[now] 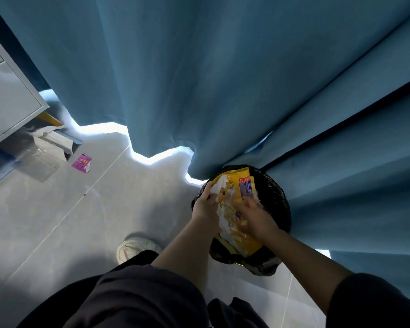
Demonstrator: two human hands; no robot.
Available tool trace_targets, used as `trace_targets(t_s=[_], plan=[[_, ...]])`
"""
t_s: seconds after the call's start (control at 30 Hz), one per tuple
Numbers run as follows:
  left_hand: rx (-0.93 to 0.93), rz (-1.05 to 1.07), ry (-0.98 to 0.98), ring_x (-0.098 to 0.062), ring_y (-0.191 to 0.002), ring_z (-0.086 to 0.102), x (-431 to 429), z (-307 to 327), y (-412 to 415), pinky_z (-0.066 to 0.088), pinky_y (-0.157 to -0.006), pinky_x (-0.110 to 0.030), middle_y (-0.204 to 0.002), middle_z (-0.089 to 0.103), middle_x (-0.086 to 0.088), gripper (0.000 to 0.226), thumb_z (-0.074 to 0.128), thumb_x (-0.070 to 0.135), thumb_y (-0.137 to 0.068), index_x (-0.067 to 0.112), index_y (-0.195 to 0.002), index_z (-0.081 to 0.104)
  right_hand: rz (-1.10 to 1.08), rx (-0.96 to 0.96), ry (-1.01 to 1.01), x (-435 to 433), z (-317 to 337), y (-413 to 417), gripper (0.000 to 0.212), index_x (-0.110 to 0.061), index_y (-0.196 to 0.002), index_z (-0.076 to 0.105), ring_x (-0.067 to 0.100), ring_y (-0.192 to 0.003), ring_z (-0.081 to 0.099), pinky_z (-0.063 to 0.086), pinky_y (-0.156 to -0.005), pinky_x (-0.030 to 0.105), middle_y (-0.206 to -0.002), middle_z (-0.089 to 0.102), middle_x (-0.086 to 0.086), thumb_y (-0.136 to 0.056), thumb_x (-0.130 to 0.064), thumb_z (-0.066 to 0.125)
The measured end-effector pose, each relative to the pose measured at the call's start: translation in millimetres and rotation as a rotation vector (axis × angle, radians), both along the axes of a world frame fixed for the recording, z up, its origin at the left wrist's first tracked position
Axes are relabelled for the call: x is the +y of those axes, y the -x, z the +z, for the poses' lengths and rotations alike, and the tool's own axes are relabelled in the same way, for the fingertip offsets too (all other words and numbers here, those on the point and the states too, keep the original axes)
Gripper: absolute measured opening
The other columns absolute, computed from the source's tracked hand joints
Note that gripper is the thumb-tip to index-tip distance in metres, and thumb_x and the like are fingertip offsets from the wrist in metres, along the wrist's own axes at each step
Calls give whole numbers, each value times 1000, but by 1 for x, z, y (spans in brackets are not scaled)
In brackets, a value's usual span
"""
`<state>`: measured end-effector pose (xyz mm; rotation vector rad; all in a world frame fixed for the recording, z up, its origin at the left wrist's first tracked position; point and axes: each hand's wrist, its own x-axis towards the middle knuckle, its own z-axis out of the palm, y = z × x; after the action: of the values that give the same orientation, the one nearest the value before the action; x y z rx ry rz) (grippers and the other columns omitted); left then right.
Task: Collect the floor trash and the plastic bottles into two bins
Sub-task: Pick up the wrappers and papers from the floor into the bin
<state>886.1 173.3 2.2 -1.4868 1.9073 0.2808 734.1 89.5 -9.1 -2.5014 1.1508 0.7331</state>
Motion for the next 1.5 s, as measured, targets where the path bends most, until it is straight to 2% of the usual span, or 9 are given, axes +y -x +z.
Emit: trace_targets(t_s=[0.2,0.33,0.47,0.63,0.83,0.97,1.17,1.33,1.5], plan=[[21,-27,0,-29,-147,-6,0,7,-3,-24,-105,-60,-158,20,-1,66,23,64,-93,27,-148,30,50,36,35,-4,11,0,69,-39,-143,30,26,-132,35,51,-92,39,-150,24,0,-84,-33,66],[159,-7,65,-25,-147,0,-1,23,-8,-17,-109,-64,-155,26,-1,59,25,61,-95,29,-139,46,62,12,60,-7,31,-1,72,-37,-144,30,24,-135,32,50,-93,39,-152,22,-2,-83,-38,68],[264,150,84,-20,-148,-2,-5,53,-24,-14,-108,-67,-159,18,2,57,24,59,-95,32,-144,36,95,-57,131,-6,54,-15,73,-36,-146,28,21,-137,29,49,-94,38,-153,23,-3,-84,-42,66],[255,251,143,-20,-148,1,3,96,-63,-14,-108,-67,-157,20,2,58,23,60,-96,33,-145,33,152,-109,165,0,80,-44,75,-35,-148,24,21,-136,30,48,-94,36,-153,21,-3,-85,-42,65],[89,410,206,-21,-148,1,61,131,-157,-7,-110,-66,-159,13,-1,58,24,56,-97,30,-149,24,268,-258,179,21,104,-114,76,-33,-148,25,21,-137,28,44,-99,37,-154,20,-4,-85,-44,65],[52,640,275,-24,-148,-1,125,103,-202,-5,-112,-62,-160,8,-5,62,24,58,-96,30,-150,16,389,-291,160,45,101,-180,75,-35,-148,23,19,-140,24,41,-99,38,-156,17,-6,-86,-45,63],[4,1004,283,-33,-146,-12,197,39,-242,-3,-113,-60,-159,-10,-11,76,19,69,-90,31,-151,-4,560,-203,82,71,46,-267,76,-35,-150,13,21,-148,1,27,-111,41,-161,-3,-5,-89,-49,56],[42,1209,205,-36,-145,-12,235,-3,-268,-3,-114,-60,-159,-12,-10,80,23,72,-88,31,-151,-5,632,-66,19,83,-1,-323,79,-36,-150,9,27,-148,-4,20,-116,51,-160,-8,-3,-89,-51,56],[60,1320,183,-35,-146,-11,254,-46,-314,-1,-115,-60,-159,-11,-9,80,25,71,-89,30,-151,-5,632,-38,-37,91,-38,-386,83,-38,-150,5,29,-148,-3,25,-111,53,-160,-7,-3,-87,-47,59]])
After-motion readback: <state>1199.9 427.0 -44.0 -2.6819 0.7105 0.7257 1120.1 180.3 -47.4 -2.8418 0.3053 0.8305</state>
